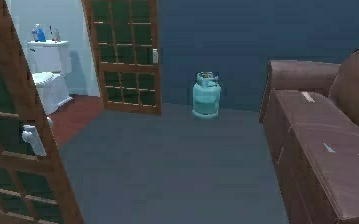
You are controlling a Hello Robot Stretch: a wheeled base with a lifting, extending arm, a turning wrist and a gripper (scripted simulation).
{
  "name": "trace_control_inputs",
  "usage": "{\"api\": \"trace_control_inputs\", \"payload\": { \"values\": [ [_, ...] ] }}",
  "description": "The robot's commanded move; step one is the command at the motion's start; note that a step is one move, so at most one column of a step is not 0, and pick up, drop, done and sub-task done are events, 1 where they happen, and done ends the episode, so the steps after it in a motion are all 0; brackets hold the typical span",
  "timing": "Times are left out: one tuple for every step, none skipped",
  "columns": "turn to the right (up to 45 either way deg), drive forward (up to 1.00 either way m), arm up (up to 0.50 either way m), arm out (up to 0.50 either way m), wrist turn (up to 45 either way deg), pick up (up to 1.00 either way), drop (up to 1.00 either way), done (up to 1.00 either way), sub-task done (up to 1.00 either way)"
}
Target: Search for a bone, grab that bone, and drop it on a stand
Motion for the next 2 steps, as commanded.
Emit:
{"api": "trace_control_inputs", "payload": {
  "values": [
    [3.0, 0.0, 0.0, 0.0, 0.0, 0.0, 0.0, 0.0, 0.0],
    [-45.0, 0.0, 0.0, 0.0, 0.0, 0.0, 0.0, 0.0, 0.0]
  ]
}}
